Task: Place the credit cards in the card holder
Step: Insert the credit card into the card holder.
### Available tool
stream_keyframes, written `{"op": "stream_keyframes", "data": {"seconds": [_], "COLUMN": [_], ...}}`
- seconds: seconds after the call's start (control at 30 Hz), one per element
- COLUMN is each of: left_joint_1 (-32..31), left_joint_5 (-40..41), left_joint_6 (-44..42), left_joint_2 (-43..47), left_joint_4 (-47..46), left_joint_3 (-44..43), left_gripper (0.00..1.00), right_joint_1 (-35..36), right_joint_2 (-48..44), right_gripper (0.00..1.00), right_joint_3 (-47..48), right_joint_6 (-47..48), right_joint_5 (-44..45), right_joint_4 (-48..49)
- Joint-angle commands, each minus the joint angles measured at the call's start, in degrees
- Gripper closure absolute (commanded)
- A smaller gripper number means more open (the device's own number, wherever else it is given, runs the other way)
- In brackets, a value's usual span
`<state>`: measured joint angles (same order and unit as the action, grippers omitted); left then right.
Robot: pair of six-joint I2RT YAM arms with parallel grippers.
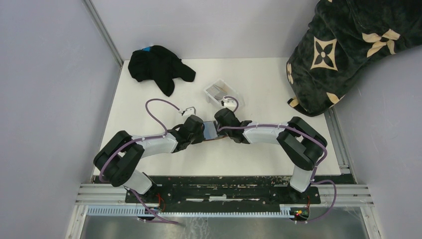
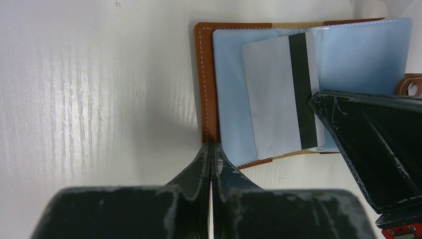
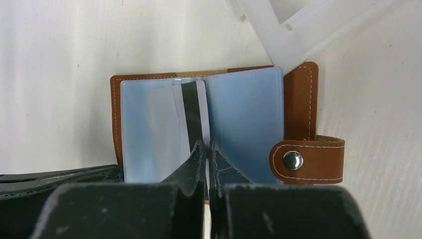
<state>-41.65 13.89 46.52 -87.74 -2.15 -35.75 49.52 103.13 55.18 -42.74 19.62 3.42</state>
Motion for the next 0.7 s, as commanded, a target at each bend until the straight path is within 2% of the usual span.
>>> {"op": "stream_keyframes", "data": {"seconds": [0.0, 0.67], "left_joint_1": [-1.08, -1.17], "left_joint_5": [-5.07, -5.9], "left_joint_6": [-2.53, -2.25], "left_joint_2": [-5.44, -5.07], "left_joint_4": [7.82, 7.05], "left_joint_3": [2.78, 4.28], "left_gripper": [0.97, 0.97], "right_joint_1": [1.54, 2.44], "right_joint_2": [1.5, 1.99], "right_gripper": [0.99, 0.99], "right_joint_3": [1.66, 1.91], "right_joint_6": [-0.58, -7.32], "right_joint_5": [-1.62, 2.2], "right_joint_4": [-1.44, -2.63]}}
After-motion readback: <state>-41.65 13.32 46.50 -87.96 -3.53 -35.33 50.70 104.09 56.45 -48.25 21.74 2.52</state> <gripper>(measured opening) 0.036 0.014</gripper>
